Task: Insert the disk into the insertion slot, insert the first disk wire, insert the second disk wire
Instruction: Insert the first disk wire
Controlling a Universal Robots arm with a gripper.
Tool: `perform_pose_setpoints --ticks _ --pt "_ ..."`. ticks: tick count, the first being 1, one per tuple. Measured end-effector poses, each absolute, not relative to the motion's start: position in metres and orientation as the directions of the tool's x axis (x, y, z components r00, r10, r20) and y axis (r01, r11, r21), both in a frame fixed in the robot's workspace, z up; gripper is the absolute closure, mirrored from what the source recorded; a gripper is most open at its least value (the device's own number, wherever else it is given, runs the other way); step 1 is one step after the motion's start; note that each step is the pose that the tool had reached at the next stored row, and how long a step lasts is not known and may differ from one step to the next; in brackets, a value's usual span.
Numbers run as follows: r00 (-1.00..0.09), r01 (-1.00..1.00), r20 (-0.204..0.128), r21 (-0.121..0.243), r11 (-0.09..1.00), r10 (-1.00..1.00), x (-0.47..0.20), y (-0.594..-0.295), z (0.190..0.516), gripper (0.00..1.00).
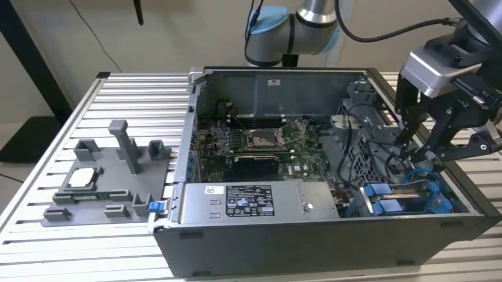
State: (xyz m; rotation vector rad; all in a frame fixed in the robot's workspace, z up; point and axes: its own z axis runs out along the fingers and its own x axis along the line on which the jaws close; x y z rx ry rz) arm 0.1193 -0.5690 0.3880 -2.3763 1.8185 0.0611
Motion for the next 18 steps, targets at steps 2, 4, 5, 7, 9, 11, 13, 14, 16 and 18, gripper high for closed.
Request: perform_pose_setpoints --ticks 2,4,5,7,9,11,13,14,16,18 --pt "0.288 -0.955 -0.12 -0.102 -0.277 -0.95 0.1193 -0.5687 0.3862 1.0" --pt "0.306 -0.95 -0.118 -0.109 -0.294 -0.945 0.1194 -0.5685 0.3848 1.0" --pt "0.313 -0.947 -0.117 -0.112 -0.3 -0.943 0.1193 -0.5685 0.3843 1.0" --pt "0.322 -0.944 -0.116 -0.119 -0.309 -0.94 0.1193 -0.5685 0.3835 1.0" --pt "0.323 -0.943 -0.115 -0.122 -0.31 -0.939 0.1194 -0.5685 0.3832 1.0" --pt "0.323 -0.943 -0.116 -0.122 -0.31 -0.939 0.1194 -0.5685 0.3831 1.0" --pt "0.323 -0.943 -0.116 -0.122 -0.31 -0.939 0.1193 -0.5685 0.3831 1.0" --pt "0.323 -0.943 -0.115 -0.122 -0.31 -0.939 0.1193 -0.5685 0.3831 1.0" --pt "0.323 -0.943 -0.114 -0.121 -0.309 -0.94 0.1193 -0.5686 0.3828 1.0" --pt "0.322 -0.943 -0.111 -0.12 -0.309 -0.94 0.1204 -0.5689 0.3828 1.0"
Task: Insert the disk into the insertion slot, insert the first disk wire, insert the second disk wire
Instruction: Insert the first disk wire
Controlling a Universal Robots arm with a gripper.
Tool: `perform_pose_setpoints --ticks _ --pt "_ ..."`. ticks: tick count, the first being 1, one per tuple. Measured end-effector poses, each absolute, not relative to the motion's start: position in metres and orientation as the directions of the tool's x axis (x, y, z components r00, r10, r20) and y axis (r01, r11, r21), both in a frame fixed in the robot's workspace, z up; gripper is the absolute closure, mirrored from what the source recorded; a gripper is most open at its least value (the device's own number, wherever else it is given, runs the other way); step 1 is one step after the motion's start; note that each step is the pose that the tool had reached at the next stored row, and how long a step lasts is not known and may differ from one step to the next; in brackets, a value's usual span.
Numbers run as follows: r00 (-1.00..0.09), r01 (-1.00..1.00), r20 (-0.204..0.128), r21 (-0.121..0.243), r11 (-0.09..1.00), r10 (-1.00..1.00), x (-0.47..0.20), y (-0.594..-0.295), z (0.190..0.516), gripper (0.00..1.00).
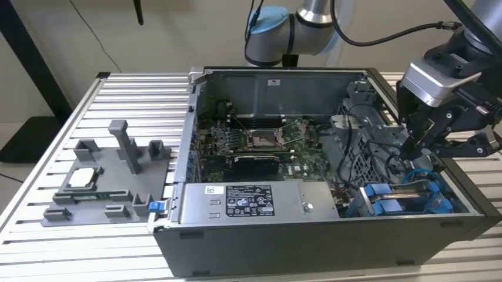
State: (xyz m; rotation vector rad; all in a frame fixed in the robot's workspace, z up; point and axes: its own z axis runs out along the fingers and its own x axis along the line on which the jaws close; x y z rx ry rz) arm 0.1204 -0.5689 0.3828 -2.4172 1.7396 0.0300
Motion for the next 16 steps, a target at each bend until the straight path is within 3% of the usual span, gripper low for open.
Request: perform_pose_setpoints --ticks 4,16 --pt "0.317 -0.947 -0.115 -0.102 -0.306 -0.942 0.1245 -0.5698 0.3816 1.0" --pt "0.184 -0.98 -0.11 -0.101 -0.173 -0.977 0.1246 -0.5704 0.3768 1.0"
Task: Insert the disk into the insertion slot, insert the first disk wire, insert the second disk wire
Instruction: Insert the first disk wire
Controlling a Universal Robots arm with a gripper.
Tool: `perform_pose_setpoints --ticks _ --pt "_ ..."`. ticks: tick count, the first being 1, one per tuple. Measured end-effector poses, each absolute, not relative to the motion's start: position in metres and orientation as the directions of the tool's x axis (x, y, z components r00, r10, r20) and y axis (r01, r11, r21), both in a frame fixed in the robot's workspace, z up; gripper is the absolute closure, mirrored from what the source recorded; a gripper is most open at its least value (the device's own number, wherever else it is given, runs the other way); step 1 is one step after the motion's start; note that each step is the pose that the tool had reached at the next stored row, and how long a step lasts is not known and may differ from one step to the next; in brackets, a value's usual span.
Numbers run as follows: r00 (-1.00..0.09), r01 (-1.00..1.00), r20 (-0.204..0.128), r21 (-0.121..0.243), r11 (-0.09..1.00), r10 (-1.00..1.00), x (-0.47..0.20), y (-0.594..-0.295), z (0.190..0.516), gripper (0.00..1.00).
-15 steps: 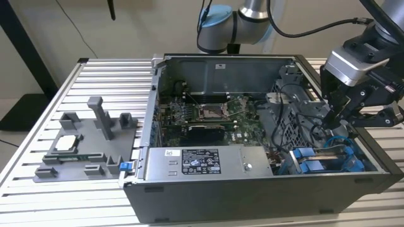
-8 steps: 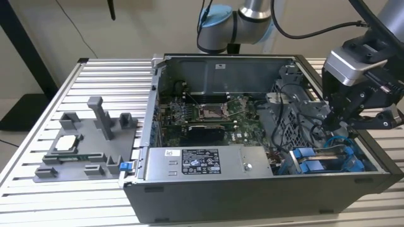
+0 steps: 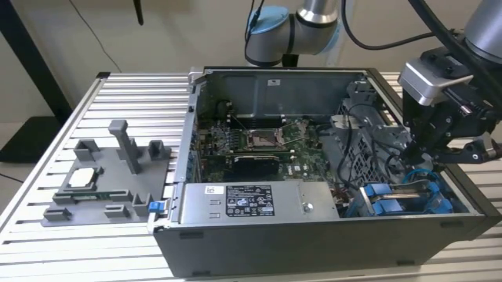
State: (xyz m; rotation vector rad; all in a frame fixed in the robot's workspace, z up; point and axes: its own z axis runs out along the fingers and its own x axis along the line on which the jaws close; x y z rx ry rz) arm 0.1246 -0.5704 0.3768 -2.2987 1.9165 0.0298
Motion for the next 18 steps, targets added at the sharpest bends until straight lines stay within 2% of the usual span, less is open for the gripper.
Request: perform_pose_setpoints --ticks 4,10,18 --pt "0.176 -0.982 -0.098 -0.091 -0.168 -0.979 0.126 -0.571 0.377 1.0" --pt "0.17 -0.985 -0.098 -0.025 -0.169 -0.981 0.138 -0.572 0.376 1.0" --pt "0.154 -0.988 -0.101 -0.009 -0.153 -0.983 0.142 -0.573 0.369 1.0"
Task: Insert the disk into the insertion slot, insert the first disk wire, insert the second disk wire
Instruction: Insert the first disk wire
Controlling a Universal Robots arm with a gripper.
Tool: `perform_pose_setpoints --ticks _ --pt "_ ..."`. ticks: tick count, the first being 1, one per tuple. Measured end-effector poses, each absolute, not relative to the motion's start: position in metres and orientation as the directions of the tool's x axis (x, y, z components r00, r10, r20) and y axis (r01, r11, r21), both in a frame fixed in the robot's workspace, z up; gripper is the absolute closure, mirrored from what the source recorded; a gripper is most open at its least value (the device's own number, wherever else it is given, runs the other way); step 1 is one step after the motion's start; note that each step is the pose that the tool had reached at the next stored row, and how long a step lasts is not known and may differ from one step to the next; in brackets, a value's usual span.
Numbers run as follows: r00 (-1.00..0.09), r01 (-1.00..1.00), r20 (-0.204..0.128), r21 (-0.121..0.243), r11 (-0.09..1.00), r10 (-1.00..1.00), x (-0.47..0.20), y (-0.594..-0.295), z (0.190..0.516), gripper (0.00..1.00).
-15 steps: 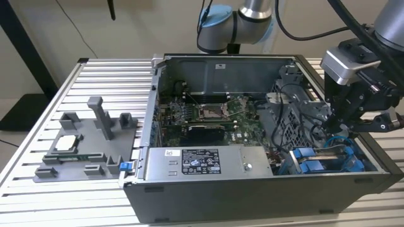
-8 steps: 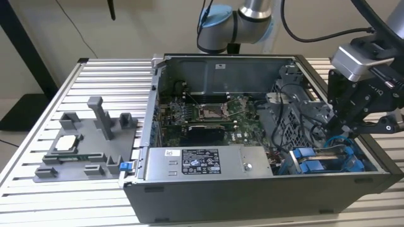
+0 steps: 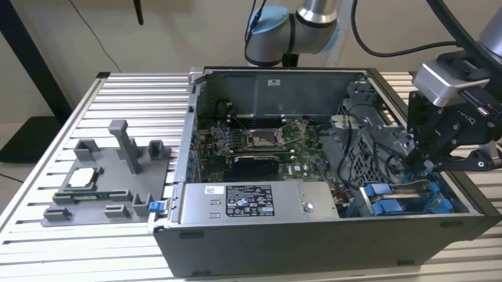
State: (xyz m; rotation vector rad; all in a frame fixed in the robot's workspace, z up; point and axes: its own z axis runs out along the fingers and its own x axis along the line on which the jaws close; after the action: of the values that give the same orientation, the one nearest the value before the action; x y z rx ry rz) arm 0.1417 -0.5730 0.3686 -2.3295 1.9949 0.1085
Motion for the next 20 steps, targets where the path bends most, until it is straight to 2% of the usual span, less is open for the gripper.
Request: perform_pose_setpoints --ticks 20 --pt "0.086 -0.996 -0.101 -0.007 -0.086 -0.991 0.149 -0.577 0.357 1.0"
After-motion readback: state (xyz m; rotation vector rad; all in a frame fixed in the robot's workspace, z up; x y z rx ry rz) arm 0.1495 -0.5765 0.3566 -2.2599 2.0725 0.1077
